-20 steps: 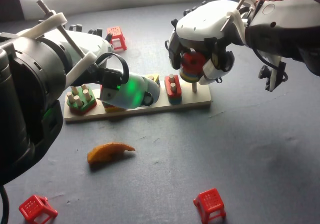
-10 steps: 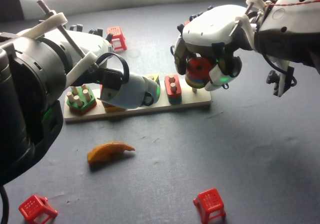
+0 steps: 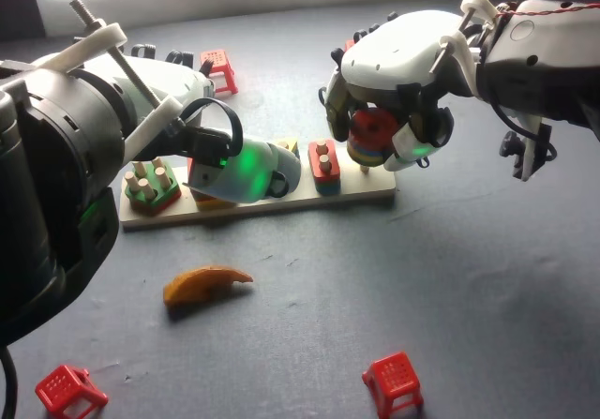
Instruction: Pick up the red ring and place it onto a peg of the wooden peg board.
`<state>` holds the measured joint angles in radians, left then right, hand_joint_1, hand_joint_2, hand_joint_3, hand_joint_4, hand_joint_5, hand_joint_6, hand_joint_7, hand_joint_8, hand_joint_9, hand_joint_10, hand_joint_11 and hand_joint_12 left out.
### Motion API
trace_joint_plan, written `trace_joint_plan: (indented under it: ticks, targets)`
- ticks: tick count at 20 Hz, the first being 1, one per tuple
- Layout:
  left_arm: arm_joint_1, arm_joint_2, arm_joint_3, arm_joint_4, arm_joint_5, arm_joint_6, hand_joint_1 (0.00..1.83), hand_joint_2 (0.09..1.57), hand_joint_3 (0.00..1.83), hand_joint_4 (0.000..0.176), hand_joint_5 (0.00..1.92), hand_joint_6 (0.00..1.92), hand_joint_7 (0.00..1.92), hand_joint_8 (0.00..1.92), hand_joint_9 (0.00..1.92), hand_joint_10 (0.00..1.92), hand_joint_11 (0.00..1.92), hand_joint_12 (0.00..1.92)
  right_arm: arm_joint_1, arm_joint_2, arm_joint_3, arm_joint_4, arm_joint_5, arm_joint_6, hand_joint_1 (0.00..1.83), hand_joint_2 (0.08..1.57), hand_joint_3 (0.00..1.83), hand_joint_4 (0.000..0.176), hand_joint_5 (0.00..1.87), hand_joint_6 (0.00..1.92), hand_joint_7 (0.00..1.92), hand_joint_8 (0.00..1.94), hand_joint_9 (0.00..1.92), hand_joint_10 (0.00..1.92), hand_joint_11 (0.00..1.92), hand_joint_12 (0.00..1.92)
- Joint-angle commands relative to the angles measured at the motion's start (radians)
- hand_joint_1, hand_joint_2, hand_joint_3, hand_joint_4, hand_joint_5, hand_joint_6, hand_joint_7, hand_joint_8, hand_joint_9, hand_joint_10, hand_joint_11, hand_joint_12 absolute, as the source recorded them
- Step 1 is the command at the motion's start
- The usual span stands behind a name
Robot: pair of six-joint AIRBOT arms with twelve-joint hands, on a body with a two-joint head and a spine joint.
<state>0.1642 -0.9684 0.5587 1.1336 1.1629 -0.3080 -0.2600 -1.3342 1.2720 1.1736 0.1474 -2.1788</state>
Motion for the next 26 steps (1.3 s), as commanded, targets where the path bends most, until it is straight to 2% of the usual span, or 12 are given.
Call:
trace_joint_plan:
  ticks: [1, 6, 7, 10, 13, 15, 20, 21, 22, 23, 24, 26]
  targets:
    - [-0.005, -0.001, 0.001, 0.090, 0.003, 0.002, 0.00, 1.11, 0.00, 0.000, 0.06, 0.01, 0.03, 0.01, 0.02, 0.01, 0.01, 0.05, 0.000, 0.002, 0.003, -0.016, 0.039, -0.007, 1.37, 1.10, 0.00, 0.000, 0.93, 1.09, 1.00, 0.84, 0.99, 1.11, 0.90, 1.28]
    - [-0.005, -0.001, 0.002, 0.090, 0.003, 0.002, 0.00, 1.12, 0.00, 0.000, 0.08, 0.01, 0.05, 0.01, 0.03, 0.00, 0.01, 0.06, -0.012, 0.005, 0.003, -0.017, 0.038, -0.011, 1.38, 1.08, 0.00, 0.000, 0.96, 1.03, 1.05, 0.76, 1.02, 1.07, 0.93, 1.26]
    - [-0.005, -0.001, 0.002, 0.090, 0.003, 0.002, 0.00, 1.12, 0.00, 0.000, 0.09, 0.01, 0.07, 0.01, 0.04, 0.01, 0.03, 0.07, -0.017, 0.005, 0.003, -0.023, 0.038, -0.013, 1.37, 1.10, 0.00, 0.000, 0.92, 1.08, 1.01, 0.83, 0.99, 1.11, 0.89, 1.28]
    - [-0.005, -0.001, 0.001, 0.090, 0.003, 0.002, 0.00, 1.12, 0.00, 0.000, 0.08, 0.00, 0.06, 0.01, 0.03, 0.00, 0.00, 0.07, -0.023, -0.004, 0.016, -0.038, 0.044, -0.012, 1.38, 1.09, 0.00, 0.000, 0.96, 1.03, 1.03, 0.78, 1.01, 1.08, 0.91, 1.28]
    - [-0.005, -0.001, 0.001, 0.090, 0.003, 0.002, 0.00, 1.12, 0.00, 0.000, 0.08, 0.00, 0.06, 0.01, 0.04, 0.01, 0.02, 0.08, -0.024, -0.016, 0.039, -0.042, 0.044, -0.013, 1.37, 1.10, 0.00, 0.000, 0.93, 1.08, 1.00, 0.82, 0.99, 1.11, 0.91, 1.30]
    - [-0.005, -0.001, 0.001, 0.090, 0.003, 0.002, 0.00, 1.12, 0.00, 0.000, 0.10, 0.00, 0.08, 0.00, 0.06, 0.00, 0.00, 0.15, -0.024, -0.013, 0.036, -0.042, 0.043, -0.013, 1.38, 1.10, 0.00, 0.000, 0.93, 1.07, 1.02, 0.81, 0.99, 1.11, 0.90, 1.30]
    - [-0.006, -0.001, 0.002, 0.090, 0.003, 0.002, 0.00, 1.12, 0.00, 0.000, 0.08, 0.00, 0.06, 0.01, 0.04, 0.00, 0.00, 0.11, -0.021, 0.002, 0.023, -0.050, 0.039, -0.013, 1.37, 1.11, 0.00, 0.000, 0.93, 1.09, 0.98, 0.86, 0.97, 1.13, 0.88, 1.29]
    - [-0.006, -0.001, 0.002, 0.090, 0.003, 0.002, 0.00, 1.12, 0.00, 0.000, 0.08, 0.00, 0.06, 0.00, 0.03, 0.00, 0.00, 0.11, -0.022, 0.002, 0.023, -0.066, 0.039, -0.013, 1.18, 1.15, 0.00, 0.000, 0.88, 1.13, 0.89, 0.57, 0.85, 0.76, 0.67, 1.30]
    - [-0.006, -0.001, 0.002, 0.090, 0.003, 0.002, 0.00, 1.12, 0.00, 0.000, 0.08, 0.00, 0.05, 0.00, 0.03, 0.00, 0.00, 0.11, -0.025, 0.000, 0.024, -0.075, 0.042, -0.013, 1.16, 1.06, 0.00, 0.000, 0.73, 0.67, 0.83, 0.36, 0.76, 0.55, 0.48, 1.28]
    - [-0.006, -0.001, 0.002, 0.090, 0.003, 0.002, 0.00, 1.12, 0.00, 0.000, 0.10, 0.00, 0.08, 0.00, 0.06, 0.00, 0.00, 0.18, -0.027, -0.002, 0.027, -0.079, 0.043, -0.013, 1.09, 1.00, 0.00, 0.000, 0.61, 0.39, 0.73, 0.19, 0.65, 0.40, 0.29, 1.29]
    - [-0.006, -0.001, 0.002, 0.090, 0.003, 0.002, 0.00, 1.12, 0.00, 0.000, 0.09, 0.00, 0.07, 0.00, 0.05, 0.00, 0.00, 0.15, -0.029, -0.008, 0.033, -0.087, 0.045, -0.013, 1.04, 0.98, 0.00, 0.000, 0.59, 0.22, 0.70, 0.09, 0.62, 0.31, 0.22, 1.29]
    - [-0.006, -0.001, 0.002, 0.090, 0.003, 0.002, 0.00, 1.11, 0.00, 0.000, 0.07, 0.00, 0.04, 0.01, 0.02, 0.00, 0.01, 0.08, -0.030, -0.017, 0.046, -0.097, 0.048, -0.013, 0.96, 0.94, 0.00, 0.000, 0.56, 0.09, 0.67, 0.02, 0.60, 0.25, 0.18, 1.32]
